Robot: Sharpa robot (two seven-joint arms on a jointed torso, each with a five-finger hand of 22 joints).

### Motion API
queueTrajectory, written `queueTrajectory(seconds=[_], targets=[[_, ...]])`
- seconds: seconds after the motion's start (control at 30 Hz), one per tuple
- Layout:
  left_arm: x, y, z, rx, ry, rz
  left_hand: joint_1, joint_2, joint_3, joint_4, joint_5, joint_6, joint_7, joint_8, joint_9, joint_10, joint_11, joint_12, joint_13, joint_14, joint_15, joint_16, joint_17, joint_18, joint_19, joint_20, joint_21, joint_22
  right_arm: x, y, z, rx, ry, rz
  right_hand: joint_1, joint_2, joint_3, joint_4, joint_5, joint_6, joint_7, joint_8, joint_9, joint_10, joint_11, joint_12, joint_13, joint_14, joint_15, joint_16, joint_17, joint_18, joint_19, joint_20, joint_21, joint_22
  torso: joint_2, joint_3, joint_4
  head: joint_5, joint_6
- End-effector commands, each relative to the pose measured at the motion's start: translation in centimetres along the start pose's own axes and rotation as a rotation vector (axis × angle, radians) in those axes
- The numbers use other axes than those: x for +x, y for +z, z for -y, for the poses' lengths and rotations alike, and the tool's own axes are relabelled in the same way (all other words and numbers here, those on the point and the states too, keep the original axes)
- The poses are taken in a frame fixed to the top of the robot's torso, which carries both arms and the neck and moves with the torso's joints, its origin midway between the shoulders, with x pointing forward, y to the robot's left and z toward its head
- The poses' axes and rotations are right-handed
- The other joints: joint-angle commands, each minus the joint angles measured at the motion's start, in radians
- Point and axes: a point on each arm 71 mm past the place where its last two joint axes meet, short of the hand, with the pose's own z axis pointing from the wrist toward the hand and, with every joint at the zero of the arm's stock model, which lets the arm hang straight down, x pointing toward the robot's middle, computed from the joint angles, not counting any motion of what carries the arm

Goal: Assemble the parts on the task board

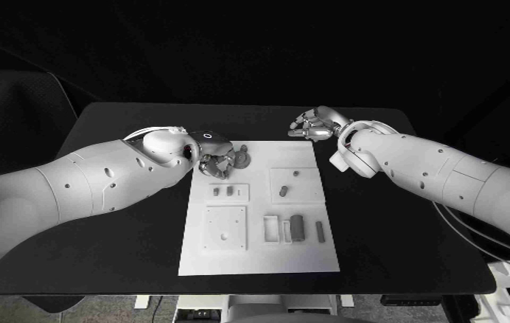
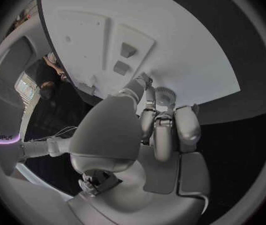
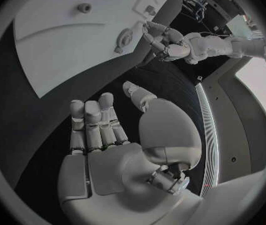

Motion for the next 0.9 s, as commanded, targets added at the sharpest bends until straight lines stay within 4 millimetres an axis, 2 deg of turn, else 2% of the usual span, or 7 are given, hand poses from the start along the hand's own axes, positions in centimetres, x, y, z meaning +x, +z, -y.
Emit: queueTrajectory(seconds=[0.03,0.3,0.9], targets=[[0.12,0.06,0.12,0.002,-0.007,-0.016,-0.001,0.006,0.007,0.001,0.004,0.052,0.045,0.003,0.001,-0.006,-0.002,-0.006,-0.036,0.0,0.0,0.045,0.129,0.044,-0.002,-0.004,0.141,0.002,0.1,-0.01,-0.06,-0.006,-0.001,-0.011,-0.009,-0.001,0.007,-0.001,-0.005,-0.001,0.009,0.005,-0.002,-0.008,0.002,0.007,-0.002,-0.006,-0.001,0.004,-0.001,-0.011,-0.004,0.0,0.027,-0.001,0.0,0.0006,-0.0003,0.001,0.001],[0.27,0.16,0.24,0.005,-0.009,-0.023,-0.002,0.006,0.007,0.001,0.004,0.052,0.045,0.003,0.001,-0.006,-0.002,-0.006,-0.036,0.0,0.0,0.046,0.129,0.044,-0.003,-0.004,0.141,0.002,0.11,0.0,-0.07,-0.006,0.0,-0.011,-0.009,-0.001,0.007,-0.001,-0.005,-0.001,0.009,0.005,-0.002,-0.008,0.002,0.007,-0.002,-0.006,-0.001,0.004,-0.001,-0.011,-0.004,0.0,0.027,-0.001,0.001,0.0008,-0.0004,0.005,0.001],[0.34,0.4,0.47,0.009,-0.009,-0.028,-0.003,0.005,0.008,0.002,0.003,0.052,0.046,0.002,0.0,-0.006,-0.002,-0.006,-0.036,-0.002,0.0,0.045,0.127,0.044,-0.003,-0.004,0.141,0.002,0.11,0.0,-0.07,-0.006,-0.001,-0.01,-0.009,-0.001,0.007,-0.001,-0.005,-0.001,0.009,0.005,-0.002,-0.008,0.002,0.007,-0.002,-0.006,-0.001,0.004,-0.002,-0.011,-0.004,-0.001,0.027,-0.002,0.0,0.0009,-0.0004,0.003,0.0]])
